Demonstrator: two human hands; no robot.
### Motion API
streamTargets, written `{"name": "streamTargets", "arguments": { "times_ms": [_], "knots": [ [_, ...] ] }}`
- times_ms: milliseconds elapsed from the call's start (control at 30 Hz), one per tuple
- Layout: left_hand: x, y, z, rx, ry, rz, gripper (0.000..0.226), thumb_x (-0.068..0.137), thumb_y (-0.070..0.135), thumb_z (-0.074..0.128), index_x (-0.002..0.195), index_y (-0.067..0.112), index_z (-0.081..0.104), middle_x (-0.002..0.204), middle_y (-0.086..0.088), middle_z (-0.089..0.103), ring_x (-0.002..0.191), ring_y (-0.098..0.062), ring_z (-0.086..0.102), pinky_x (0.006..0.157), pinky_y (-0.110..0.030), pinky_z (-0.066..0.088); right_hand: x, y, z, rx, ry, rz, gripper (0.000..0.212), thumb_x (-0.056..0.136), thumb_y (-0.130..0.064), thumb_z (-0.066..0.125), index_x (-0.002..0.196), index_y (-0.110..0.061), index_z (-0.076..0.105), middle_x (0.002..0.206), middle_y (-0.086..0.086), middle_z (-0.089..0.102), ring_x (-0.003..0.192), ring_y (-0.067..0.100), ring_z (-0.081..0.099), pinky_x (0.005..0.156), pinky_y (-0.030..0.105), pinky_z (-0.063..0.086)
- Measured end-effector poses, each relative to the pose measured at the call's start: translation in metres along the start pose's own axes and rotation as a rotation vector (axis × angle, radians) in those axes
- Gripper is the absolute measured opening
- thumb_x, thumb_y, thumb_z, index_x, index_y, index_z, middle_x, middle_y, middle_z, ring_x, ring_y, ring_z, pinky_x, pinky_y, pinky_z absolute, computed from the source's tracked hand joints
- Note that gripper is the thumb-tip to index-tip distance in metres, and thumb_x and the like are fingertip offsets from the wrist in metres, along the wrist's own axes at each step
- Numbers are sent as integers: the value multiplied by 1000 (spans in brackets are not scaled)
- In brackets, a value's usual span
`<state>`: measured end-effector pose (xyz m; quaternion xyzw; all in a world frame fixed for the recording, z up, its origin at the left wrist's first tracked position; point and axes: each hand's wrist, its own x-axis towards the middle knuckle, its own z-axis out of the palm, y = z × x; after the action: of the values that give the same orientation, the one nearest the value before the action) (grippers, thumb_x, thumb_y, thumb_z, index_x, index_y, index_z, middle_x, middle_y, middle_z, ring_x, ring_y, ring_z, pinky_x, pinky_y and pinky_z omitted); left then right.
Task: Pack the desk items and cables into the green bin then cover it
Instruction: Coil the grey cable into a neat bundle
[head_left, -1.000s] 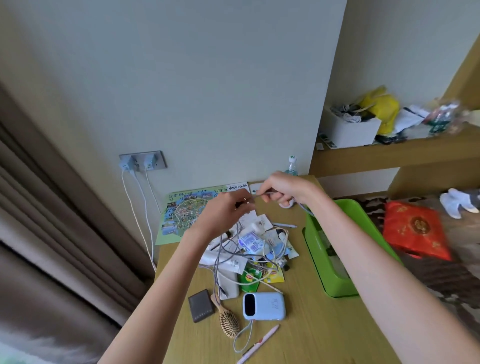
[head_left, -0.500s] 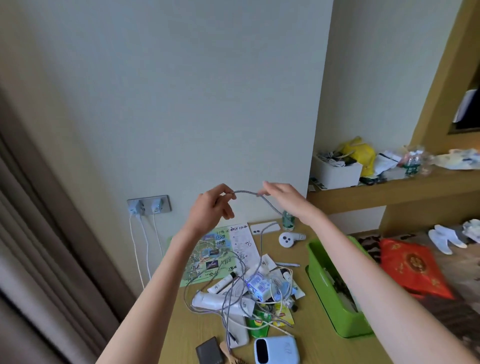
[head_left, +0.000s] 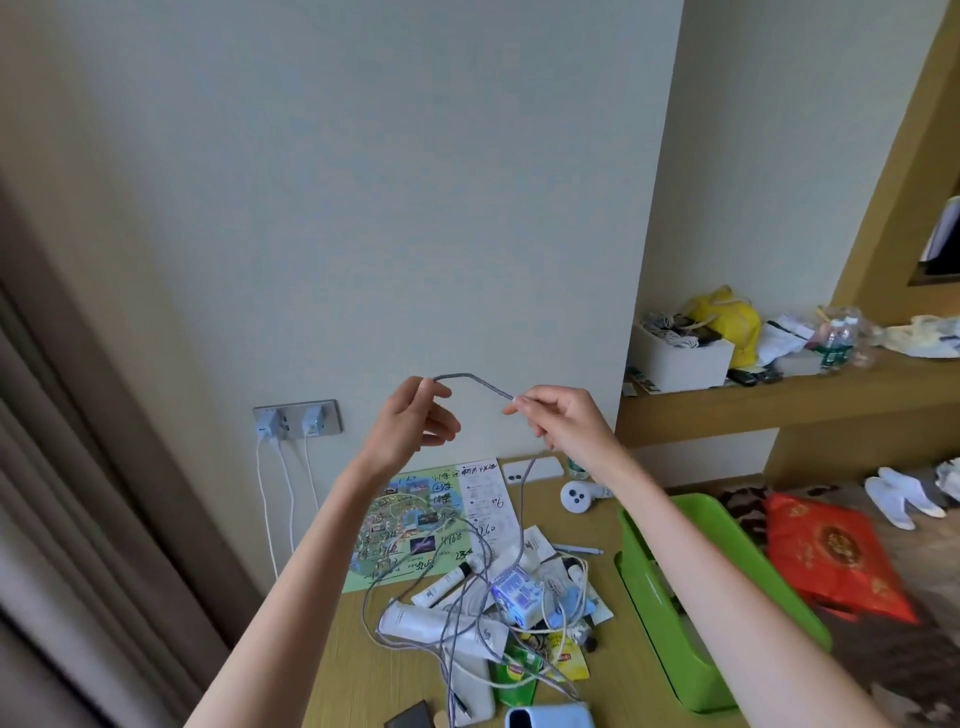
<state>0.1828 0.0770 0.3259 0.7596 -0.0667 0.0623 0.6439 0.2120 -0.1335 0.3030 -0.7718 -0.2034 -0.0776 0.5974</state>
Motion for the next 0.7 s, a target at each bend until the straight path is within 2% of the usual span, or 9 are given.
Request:
{"name": "streamTargets", "arguments": {
  "times_ms": [67,133,233,267,367,433,533,633,700],
  "knots": [
    [2,-7,5,23,46,-22,38,105,32,30,104,3,54,70,-8,54,62,-20,51,50,-16,46,0,9,5,-15,-2,-27,20,97,-15,58,95,-5,74,57,-4,49,51,6,41,48,20,34],
    [6,-18,7,60,51,-69,43,105,38,27,98,6,55,66,-6,53,57,-18,50,43,-14,38,-2,19,9,-7,-21,-52,16,95,-13,60,92,-7,75,58,-4,55,54,3,45,50,18,36],
    [10,-39,8,-3,-32,-135,46,105,40,29,92,7,59,66,-7,61,59,-20,55,56,-26,43,-7,39,18,-8,-66,-83,11,92,-11,64,89,-9,75,73,7,68,59,4,51,59,22,43],
    [11,-49,9,-19,-54,-141,47,105,39,30,92,8,63,70,-7,65,65,-20,59,63,-30,47,-9,47,21,-17,-75,-91,11,91,-12,65,88,-10,75,72,4,69,60,4,52,59,23,43],
    [16,-85,18,-17,-90,-114,46,104,38,32,105,14,71,96,-2,75,93,-19,68,86,-35,50,-11,80,32,-99,-88,-115,14,92,-17,65,84,-13,75,56,-12,59,53,2,47,56,19,39],
    [17,-114,26,-77,-101,-97,45,104,37,32,112,14,70,109,-2,73,106,-18,66,92,-34,49,-14,107,43,-159,-72,-135,17,92,-22,65,83,-14,76,50,-11,51,49,4,40,53,24,35],
    [14,-160,39,-135,-89,-89,47,105,37,31,108,13,70,109,-3,73,105,-17,67,90,-30,48,-24,145,59,-214,-77,-189,16,90,-28,67,82,-17,77,51,2,55,47,14,37,50,31,32],
    [9,-199,52,-173,-48,-78,45,105,36,31,96,12,68,93,-2,71,86,-15,66,76,-24,49,-37,178,75,-264,-101,-223,18,86,-36,68,77,-22,74,52,8,56,51,31,46,51,39,39],
    [4,-221,59,-217,-34,-53,41,105,35,31,90,12,62,88,-1,63,83,-15,61,72,-23,46,-46,196,84,-306,-113,-242,20,85,-40,68,73,-24,70,50,7,54,49,28,43,50,36,36]
  ]
}}
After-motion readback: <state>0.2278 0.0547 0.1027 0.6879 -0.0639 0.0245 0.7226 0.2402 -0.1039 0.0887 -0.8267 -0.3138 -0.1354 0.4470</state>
